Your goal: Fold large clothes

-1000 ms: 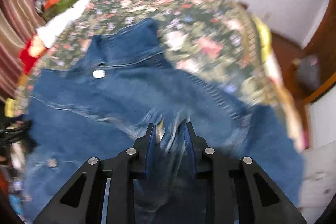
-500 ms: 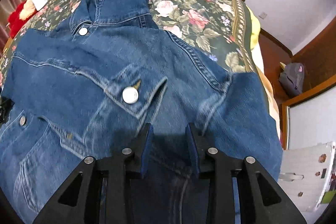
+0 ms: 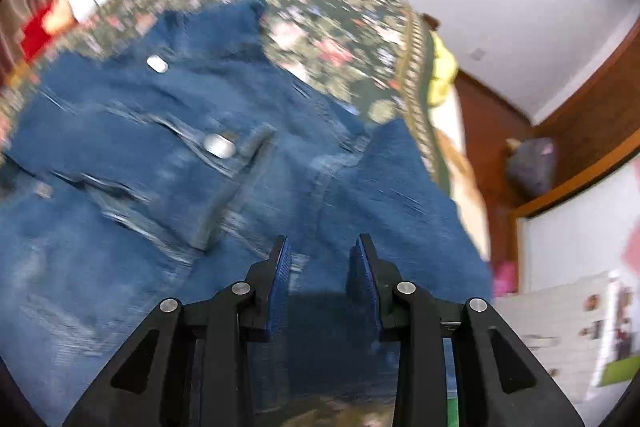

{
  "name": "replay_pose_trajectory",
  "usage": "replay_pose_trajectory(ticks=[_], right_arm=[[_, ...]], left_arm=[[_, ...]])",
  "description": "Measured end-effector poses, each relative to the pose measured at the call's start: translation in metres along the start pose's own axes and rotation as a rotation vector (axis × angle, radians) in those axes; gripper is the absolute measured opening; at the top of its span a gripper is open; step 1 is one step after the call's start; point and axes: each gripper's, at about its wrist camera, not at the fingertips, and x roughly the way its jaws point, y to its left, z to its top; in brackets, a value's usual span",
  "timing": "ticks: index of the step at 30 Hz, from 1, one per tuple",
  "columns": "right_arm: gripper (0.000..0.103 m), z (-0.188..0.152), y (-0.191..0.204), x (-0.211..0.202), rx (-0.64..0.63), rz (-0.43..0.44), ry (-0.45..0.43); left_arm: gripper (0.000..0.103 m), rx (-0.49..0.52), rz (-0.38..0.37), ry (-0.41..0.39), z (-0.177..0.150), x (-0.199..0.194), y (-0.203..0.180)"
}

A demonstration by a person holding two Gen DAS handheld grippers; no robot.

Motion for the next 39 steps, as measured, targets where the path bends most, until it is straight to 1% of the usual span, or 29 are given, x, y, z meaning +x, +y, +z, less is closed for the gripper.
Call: replay_pose_trajectory(ticks=[1,3,4,5,6,9,14,17,21,23,26,28,31,34,35,36,39], right_arm=[[0.055,-0.003,-0.002,0.006,0.000,-0.023,0.000],[0.091,-0.010,-0.009,0.013,0.009,-0.074,-0.029],[0.096,-0.013,-0.013,0.014,0.018,-0.079,-0.044],[0.099,-0.016,-0.017,0.016,0.032,-0.062,-0.052],[0.099,-0.019,-0.024,0.018,0.059,-0.021,-0.043],[0.099,-0.027,-0.042,0.020,0.133,0.065,-0.021],[0.099,-0.045,-0.074,0.012,0.244,0.125,-0.019],[0.099,-0.060,-0.096,-0.003,0.331,0.160,-0.037],[0.099,-0.083,-0.131,-0.016,0.467,0.211,-0.059],[0.099,-0.099,-0.153,-0.016,0.568,0.262,-0.049],[0.099,-0.128,-0.184,-0.006,0.751,0.366,-0.006],[0.099,-0.148,-0.199,0.008,0.876,0.436,0.042],[0.099,-0.179,-0.210,0.025,1.005,0.526,0.101],[0.096,-0.197,-0.212,0.036,1.061,0.581,0.131],[0.094,-0.199,-0.212,0.040,1.074,0.595,0.137],[0.091,-0.203,-0.211,0.045,1.092,0.611,0.142],[0.088,-0.204,-0.212,0.063,1.129,0.617,0.148]], left_arm=[[0.083,0.005,-0.021,-0.002,0.005,0.001,-0.009],[0.083,0.018,-0.050,0.002,0.012,0.007,-0.026],[0.083,0.024,-0.062,0.007,0.014,0.010,-0.032],[0.083,0.031,-0.077,0.015,0.018,0.014,-0.040],[0.083,0.037,-0.094,0.024,0.021,0.018,-0.049],[0.083,0.043,-0.142,0.050,0.028,0.029,-0.072],[0.083,0.024,-0.236,0.090,0.047,0.043,-0.105],[0.083,0.019,-0.262,0.100,0.057,0.049,-0.121],[0.083,0.062,-0.275,0.116,0.069,0.059,-0.147],[0.083,0.088,-0.293,0.132,0.070,0.065,-0.159],[0.083,0.131,-0.304,0.169,0.069,0.079,-0.181],[0.083,0.163,-0.310,0.197,0.066,0.090,-0.196],[0.083,0.195,-0.323,0.234,0.059,0.103,-0.214],[0.083,0.242,-0.325,0.265,0.050,0.114,-0.234],[0.083,0.261,-0.298,0.258,0.048,0.117,-0.240],[0.083,0.270,-0.288,0.251,0.047,0.117,-0.243],[0.083,0.272,-0.281,0.251,0.050,0.119,-0.245]])
